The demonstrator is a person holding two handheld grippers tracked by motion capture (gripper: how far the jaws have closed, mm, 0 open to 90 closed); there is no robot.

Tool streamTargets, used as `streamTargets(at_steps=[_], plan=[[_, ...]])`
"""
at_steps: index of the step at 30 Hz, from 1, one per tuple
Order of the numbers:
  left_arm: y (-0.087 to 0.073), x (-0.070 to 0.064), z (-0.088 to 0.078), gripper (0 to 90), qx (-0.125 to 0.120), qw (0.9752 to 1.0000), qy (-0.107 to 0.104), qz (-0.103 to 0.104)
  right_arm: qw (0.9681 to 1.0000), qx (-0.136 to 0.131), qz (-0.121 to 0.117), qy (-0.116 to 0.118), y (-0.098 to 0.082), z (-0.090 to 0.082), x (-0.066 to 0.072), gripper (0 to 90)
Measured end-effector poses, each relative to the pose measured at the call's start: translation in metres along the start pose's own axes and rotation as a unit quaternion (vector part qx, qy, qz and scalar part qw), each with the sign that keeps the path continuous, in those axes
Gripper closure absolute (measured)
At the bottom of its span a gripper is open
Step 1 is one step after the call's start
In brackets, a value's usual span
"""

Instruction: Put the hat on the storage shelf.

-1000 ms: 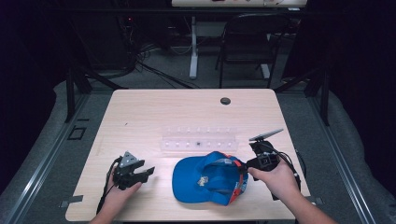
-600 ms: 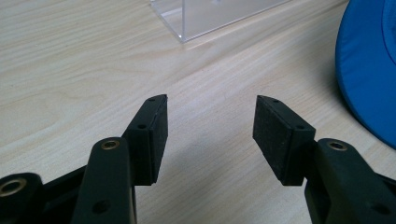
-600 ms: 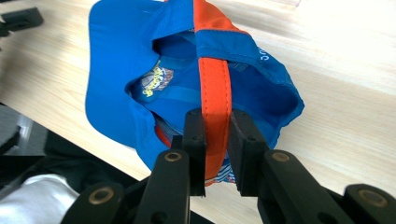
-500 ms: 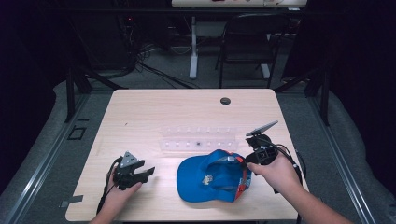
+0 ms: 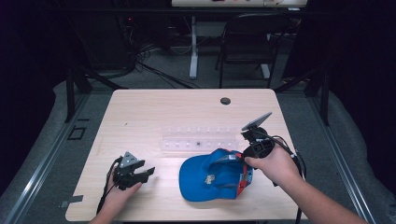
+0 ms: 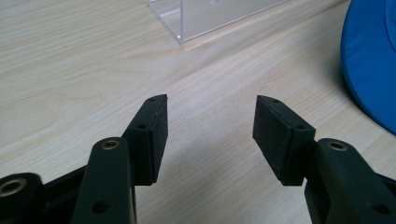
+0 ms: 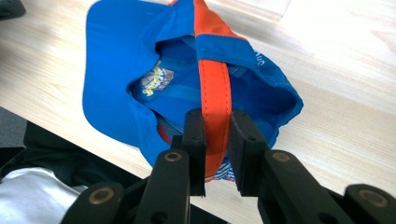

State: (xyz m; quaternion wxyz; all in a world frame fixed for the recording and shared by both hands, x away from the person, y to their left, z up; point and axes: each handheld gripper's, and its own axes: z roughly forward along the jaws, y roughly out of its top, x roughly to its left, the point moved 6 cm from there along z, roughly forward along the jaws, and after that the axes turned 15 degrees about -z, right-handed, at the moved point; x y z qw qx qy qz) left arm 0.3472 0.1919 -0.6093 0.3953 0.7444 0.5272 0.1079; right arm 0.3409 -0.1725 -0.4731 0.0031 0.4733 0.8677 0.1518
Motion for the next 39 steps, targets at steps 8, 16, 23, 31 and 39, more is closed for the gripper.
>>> streamTargets(at_steps=[8,16,23,31,39], plan=[[0.000,0.000,-0.001,45.7,0.005,1.0000,-0.002,0.001,0.9999,-0.001,-0.007,-0.007,0.011,-0.019,0.004,77.9],[-0.001,0.000,-0.001,45.6,0.012,0.9999,0.000,0.004,0.9999,-0.006,-0.012,-0.006,0.021,-0.033,0.010,77.9],[-0.001,0.000,0.000,45.6,0.006,1.0000,-0.001,0.001,0.9999,0.000,-0.012,-0.001,0.026,-0.043,0.014,77.8],[0.000,0.000,-0.001,45.7,0.005,1.0000,-0.001,0.003,0.9995,0.011,0.002,0.029,0.033,-0.054,0.016,77.9],[-0.001,0.000,0.000,45.7,0.006,1.0000,-0.001,0.002,0.9980,0.012,0.025,0.057,0.039,-0.060,0.015,78.0]])
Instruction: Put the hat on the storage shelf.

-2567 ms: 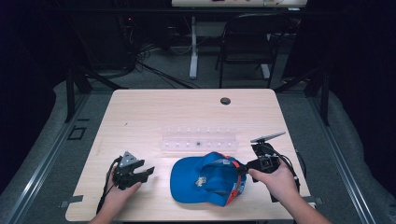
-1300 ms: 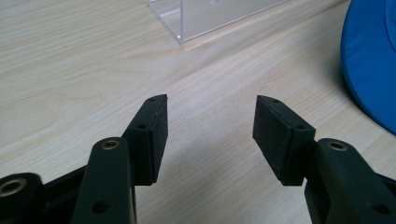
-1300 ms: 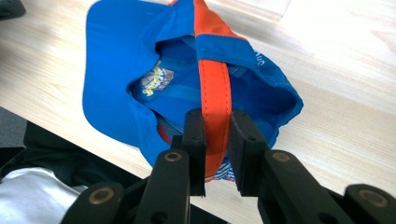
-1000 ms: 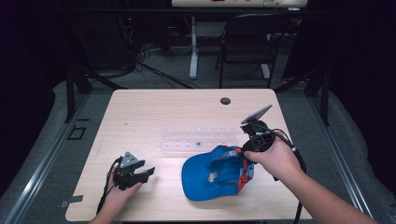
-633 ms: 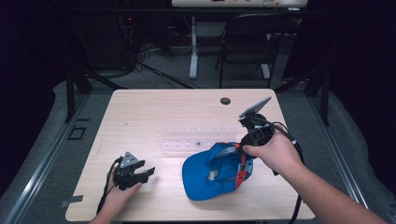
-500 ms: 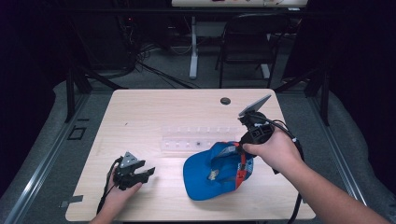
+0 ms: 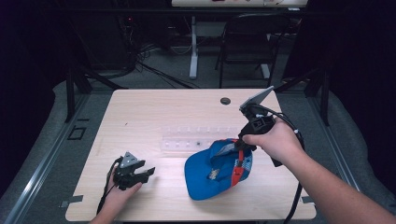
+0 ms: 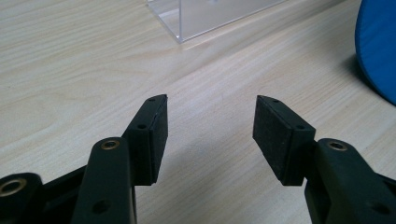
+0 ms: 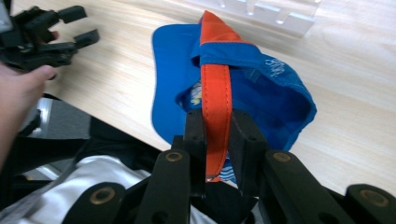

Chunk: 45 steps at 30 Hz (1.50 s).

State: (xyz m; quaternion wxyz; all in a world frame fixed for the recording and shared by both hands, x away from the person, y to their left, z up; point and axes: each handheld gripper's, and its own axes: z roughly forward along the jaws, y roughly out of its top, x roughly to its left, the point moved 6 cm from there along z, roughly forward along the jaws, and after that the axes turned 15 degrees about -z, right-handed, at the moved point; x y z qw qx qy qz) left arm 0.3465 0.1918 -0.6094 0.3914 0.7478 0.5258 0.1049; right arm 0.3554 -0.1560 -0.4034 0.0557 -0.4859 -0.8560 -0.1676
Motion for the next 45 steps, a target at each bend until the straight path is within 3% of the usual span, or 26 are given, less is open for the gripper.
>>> streamTargets(at_steps=[11,16,22,23,24,35,38,39,45], plan=[[0.000,0.000,0.000,45.6,0.000,1.0000,-0.001,-0.001,0.9976,-0.011,0.032,0.061,0.006,-0.004,0.003,78.1],[0.000,0.000,0.000,45.6,0.002,1.0000,-0.001,-0.001,0.9929,-0.017,0.067,0.096,0.008,-0.005,0.004,78.1],[0.000,0.000,0.000,45.6,0.002,1.0000,-0.001,0.001,0.9872,-0.032,0.083,0.133,0.012,-0.007,0.005,78.2],[0.000,0.000,0.000,45.5,0.003,1.0000,-0.002,0.001,0.9870,-0.023,0.072,0.142,0.012,-0.009,0.004,78.2],[0.000,0.000,0.000,45.5,0.003,1.0000,-0.002,0.000,0.9857,-0.032,0.081,0.144,0.013,-0.008,0.005,78.2],[0.000,0.000,0.000,45.5,0.002,1.0000,-0.002,-0.001,0.9763,-0.048,0.093,0.189,0.020,-0.014,0.011,78.2],[0.000,0.000,0.000,45.5,0.002,1.0000,-0.002,0.001,0.9754,-0.048,0.088,0.197,0.020,-0.018,0.010,78.2],[0.000,0.000,0.000,45.5,0.002,1.0000,-0.002,0.000,0.9738,-0.055,0.098,0.198,0.021,-0.018,0.011,78.2],[0.000,0.000,0.000,45.5,0.005,1.0000,-0.001,0.001,0.9705,-0.067,0.102,0.208,0.021,-0.028,0.009,78.3]])
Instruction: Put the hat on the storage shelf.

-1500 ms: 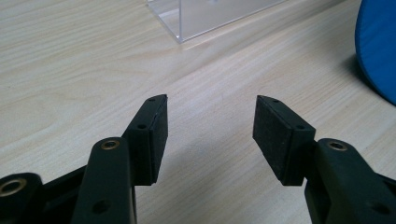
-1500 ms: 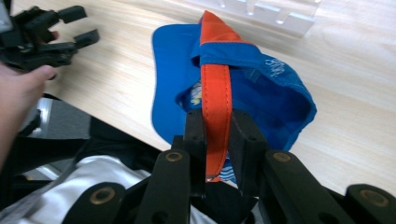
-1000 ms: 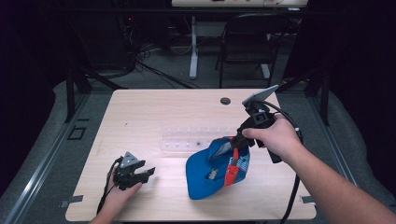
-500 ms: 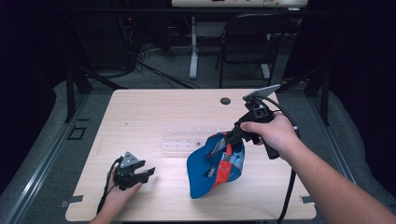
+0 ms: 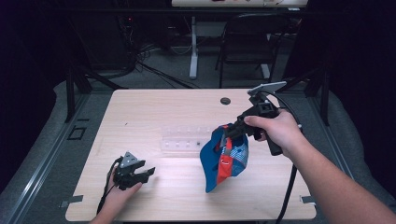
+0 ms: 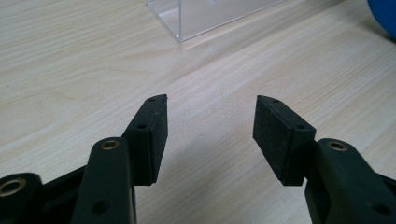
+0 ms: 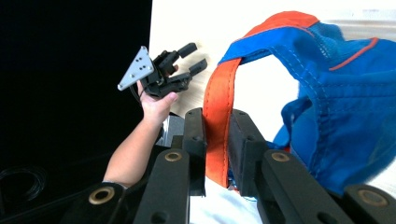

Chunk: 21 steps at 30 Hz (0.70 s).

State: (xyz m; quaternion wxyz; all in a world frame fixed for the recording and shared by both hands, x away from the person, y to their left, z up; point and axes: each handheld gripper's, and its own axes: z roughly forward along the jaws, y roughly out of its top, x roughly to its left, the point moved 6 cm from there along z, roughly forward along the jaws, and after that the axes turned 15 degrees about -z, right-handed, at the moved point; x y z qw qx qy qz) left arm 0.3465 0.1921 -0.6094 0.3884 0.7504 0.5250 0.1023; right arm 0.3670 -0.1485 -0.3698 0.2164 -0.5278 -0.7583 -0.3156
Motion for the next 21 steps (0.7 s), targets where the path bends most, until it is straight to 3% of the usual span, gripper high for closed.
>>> streamTargets(at_steps=[7,14,17,21], plan=[[0.000,0.000,0.001,45.5,-0.002,1.0000,0.000,0.000,0.9997,-0.021,-0.001,0.011,0.006,-0.014,0.002,78.2],[0.000,-0.001,0.001,45.5,-0.003,1.0000,0.000,-0.002,0.9992,-0.036,0.004,0.016,0.013,-0.020,0.007,78.3],[0.000,-0.001,0.001,45.5,-0.004,1.0000,-0.001,-0.002,0.9990,-0.036,-0.007,0.024,0.016,-0.022,0.010,78.3],[0.000,-0.001,0.001,45.5,-0.004,1.0000,-0.001,-0.002,0.9983,-0.049,-0.005,0.030,0.020,-0.024,0.015,78.3]])
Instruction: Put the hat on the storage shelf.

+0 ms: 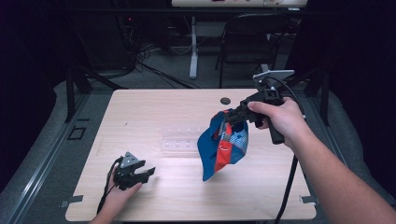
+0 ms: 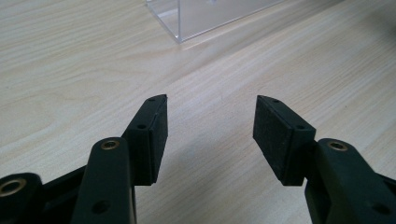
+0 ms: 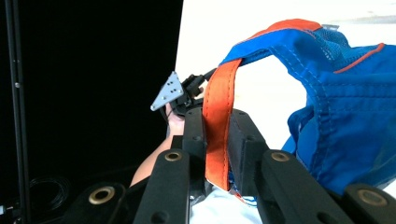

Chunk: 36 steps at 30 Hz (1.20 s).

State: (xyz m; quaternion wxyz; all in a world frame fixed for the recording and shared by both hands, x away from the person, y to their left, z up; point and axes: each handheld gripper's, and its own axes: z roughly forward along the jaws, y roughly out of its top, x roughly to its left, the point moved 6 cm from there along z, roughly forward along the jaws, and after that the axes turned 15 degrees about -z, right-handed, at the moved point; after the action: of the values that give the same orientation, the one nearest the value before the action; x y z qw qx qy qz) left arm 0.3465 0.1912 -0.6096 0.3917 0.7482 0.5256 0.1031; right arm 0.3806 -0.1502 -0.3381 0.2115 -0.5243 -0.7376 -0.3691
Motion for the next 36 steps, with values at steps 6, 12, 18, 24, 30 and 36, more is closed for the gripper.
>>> streamTargets(at_steps=[6,12,18,24,30,36], plan=[[0.000,0.000,0.000,45.5,-0.001,1.0000,0.000,0.000,0.9999,-0.011,-0.007,0.002,0.006,-0.005,0.003,78.3],[0.000,0.000,0.000,45.5,0.000,1.0000,0.000,0.001,0.9996,-0.027,-0.008,0.003,0.014,-0.010,0.007,78.3],[0.000,0.000,0.000,45.5,0.001,1.0000,0.000,0.001,0.9990,-0.043,-0.002,0.006,0.023,-0.015,0.009,78.3],[0.000,0.000,0.000,45.5,0.000,1.0000,-0.001,0.000,0.9986,-0.052,-0.001,0.002,0.033,-0.017,0.009,78.3],[0.000,0.000,0.000,45.5,0.000,1.0000,-0.002,0.000,0.9981,-0.061,-0.002,0.002,0.045,-0.017,0.012,78.3],[0.000,0.000,0.000,45.5,0.000,1.0000,-0.002,0.001,0.9971,-0.075,0.005,-0.004,0.059,-0.012,0.013,78.3]])
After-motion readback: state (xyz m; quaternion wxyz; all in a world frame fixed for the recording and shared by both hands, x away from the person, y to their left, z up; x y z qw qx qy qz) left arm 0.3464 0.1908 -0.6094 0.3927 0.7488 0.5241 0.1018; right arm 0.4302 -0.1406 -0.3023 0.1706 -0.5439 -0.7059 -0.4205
